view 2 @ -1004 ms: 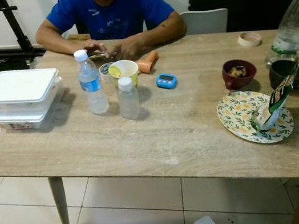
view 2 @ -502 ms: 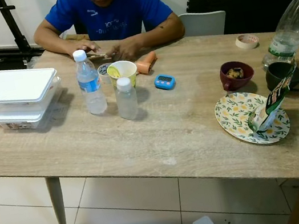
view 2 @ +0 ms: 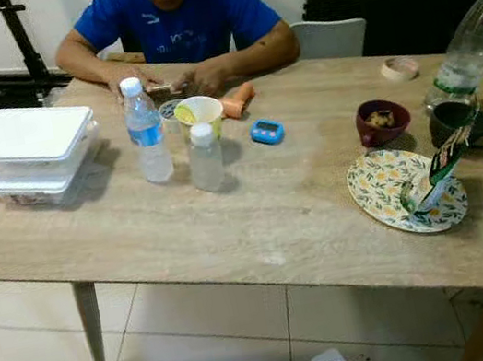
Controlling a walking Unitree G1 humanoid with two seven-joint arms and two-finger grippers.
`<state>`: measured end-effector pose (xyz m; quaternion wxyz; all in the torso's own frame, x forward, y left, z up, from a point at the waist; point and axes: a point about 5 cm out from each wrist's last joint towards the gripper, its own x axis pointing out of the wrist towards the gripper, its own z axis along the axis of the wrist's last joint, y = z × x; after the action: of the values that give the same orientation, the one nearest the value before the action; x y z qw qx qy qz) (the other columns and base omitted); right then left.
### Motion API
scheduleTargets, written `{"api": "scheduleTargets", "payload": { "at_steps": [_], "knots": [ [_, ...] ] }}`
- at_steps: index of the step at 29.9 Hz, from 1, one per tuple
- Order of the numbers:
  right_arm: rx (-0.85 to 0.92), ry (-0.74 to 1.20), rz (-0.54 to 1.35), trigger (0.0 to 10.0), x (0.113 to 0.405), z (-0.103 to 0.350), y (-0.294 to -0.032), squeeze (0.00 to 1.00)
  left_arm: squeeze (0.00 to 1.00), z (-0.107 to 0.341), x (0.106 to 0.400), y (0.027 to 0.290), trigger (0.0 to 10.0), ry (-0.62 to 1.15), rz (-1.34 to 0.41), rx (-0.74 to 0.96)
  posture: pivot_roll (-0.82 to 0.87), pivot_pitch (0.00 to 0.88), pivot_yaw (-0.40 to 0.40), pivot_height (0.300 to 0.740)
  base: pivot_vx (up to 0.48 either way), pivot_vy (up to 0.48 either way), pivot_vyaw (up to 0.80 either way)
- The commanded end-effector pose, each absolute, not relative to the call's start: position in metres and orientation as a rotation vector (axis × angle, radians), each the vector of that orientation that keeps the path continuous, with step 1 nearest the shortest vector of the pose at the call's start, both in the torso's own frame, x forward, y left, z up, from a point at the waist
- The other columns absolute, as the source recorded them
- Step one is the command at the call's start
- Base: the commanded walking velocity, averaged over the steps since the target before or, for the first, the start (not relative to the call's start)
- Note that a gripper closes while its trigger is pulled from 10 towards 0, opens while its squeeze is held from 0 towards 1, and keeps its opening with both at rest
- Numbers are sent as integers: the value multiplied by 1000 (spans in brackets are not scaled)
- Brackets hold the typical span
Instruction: Restocking fridge
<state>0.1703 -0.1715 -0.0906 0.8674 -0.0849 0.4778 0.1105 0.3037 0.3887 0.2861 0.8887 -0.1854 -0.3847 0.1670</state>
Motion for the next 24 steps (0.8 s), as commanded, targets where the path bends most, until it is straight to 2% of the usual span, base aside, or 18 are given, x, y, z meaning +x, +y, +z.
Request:
{"api": "scheduleTargets", "payload": {
  "at_steps": [1, 3, 5, 9, 10, 11, 13, 17, 24],
  "knots": [
    [-177, 1030, 239, 10000, 161, -95, -171, 0, 0, 278, 317, 369, 10000, -745, 227, -367, -1, 141, -13, 740, 0, 0, 0],
    [-177, 1031, 239, 10000, 161, -95, -171, 0, 0, 287, 338, 339, 10000, -717, 65, -353, -4, 146, -11, 740, 0, 0, 0],
    [-177, 1031, 239, 10000, 160, -95, -171, 0, 0, 289, 344, 331, 10000, -710, 22, -350, -4, 146, -11, 740, 0, 0, 0],
    [-159, 1036, 229, 10000, 157, -96, -170, 0, 0, 284, 375, 262, 10000, -592, -299, -291, -26, 166, 2, 740, 0, 0, 0],
    [-159, 1036, 229, 10000, 157, -96, -170, 0, 0, 284, 375, 262, 10000, -592, -299, -291, -26, 166, 2, 740, 0, 0, 0],
    [-153, 1039, 223, 10000, 155, -97, -170, 0, 0, 282, 380, 240, 10000, -555, -398, -267, -35, 172, 7, 740, 0, 0, 0],
    [-150, 1040, 221, 10000, 154, -97, -170, 0, 0, 281, 381, 232, 10000, -544, -427, -257, -35, 172, 7, 740, 0, 0, 0],
    [-133, 1049, 209, 10000, 146, -100, -172, 0, 0, 281, 387, 196, 10000, -484, -598, -191, -51, 205, 15, 740, 0, 0, 0],
    [-142, 1053, 227, 10000, 136, -103, -171, 0, 0, 288, 393, 174, 10000, -458, -671, -125, -81, 255, 25, 740, 0, 0, 0]
  ]
}}
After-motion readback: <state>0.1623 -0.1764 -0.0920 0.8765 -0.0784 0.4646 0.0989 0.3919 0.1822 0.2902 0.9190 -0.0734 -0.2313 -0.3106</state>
